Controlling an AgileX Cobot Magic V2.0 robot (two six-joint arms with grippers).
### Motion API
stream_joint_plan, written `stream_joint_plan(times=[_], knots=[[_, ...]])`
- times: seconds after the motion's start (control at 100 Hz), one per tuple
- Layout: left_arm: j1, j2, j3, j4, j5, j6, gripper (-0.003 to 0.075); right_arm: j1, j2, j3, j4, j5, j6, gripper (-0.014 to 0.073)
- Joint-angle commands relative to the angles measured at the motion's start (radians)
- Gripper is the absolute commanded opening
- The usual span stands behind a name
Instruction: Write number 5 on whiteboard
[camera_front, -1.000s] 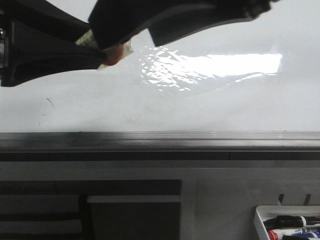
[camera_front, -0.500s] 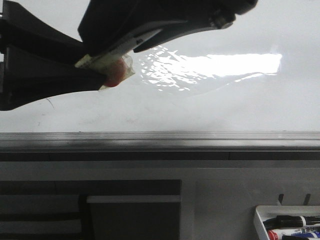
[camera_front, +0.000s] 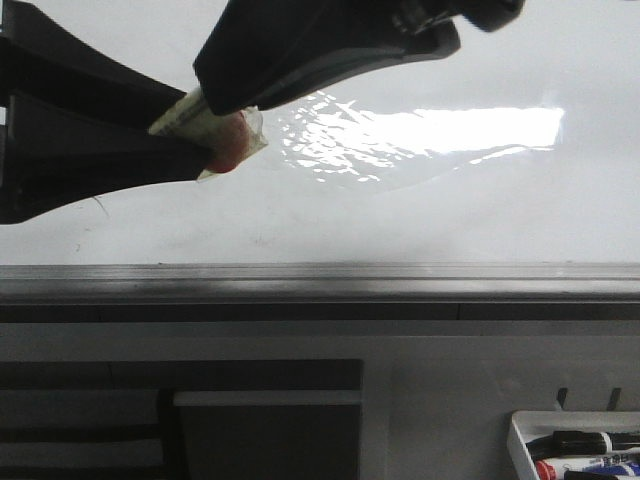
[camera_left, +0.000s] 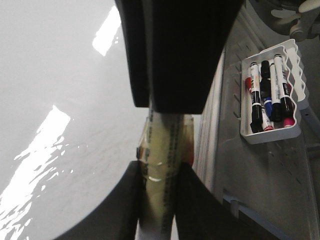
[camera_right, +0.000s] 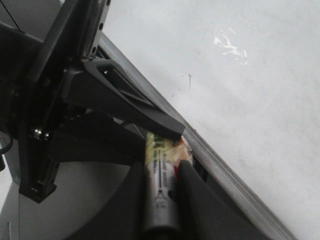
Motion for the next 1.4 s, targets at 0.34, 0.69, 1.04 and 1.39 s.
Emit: stream_joint_plan(times=[0.34,0.69,1.04,1.39], knots=[[-0.003,-0.104,0.014,-0.105,-0.095,-0.206,0.0417,-0.012,-0.01,-0.058,0.047,0.014,-0.001,-0.0053],[-0.003,-0.361,0.126,-0.357,0.017,-0.257,0.0417,-0.142,-0.003,-0.203,0.047,0.123,-0.003,-0.0053],[0.016,-0.399,0.126,-0.516,0.099,-0.257,0.0417,-0.217,0.14,-0.41,0.034,0.212,-0.02,-0.0053],[0.016,-0.399,0.126,-0.516,0.099,-0.257,0.0417,-0.252,0.236,-0.508,0.009,0.278,-0.02,-0.0053]])
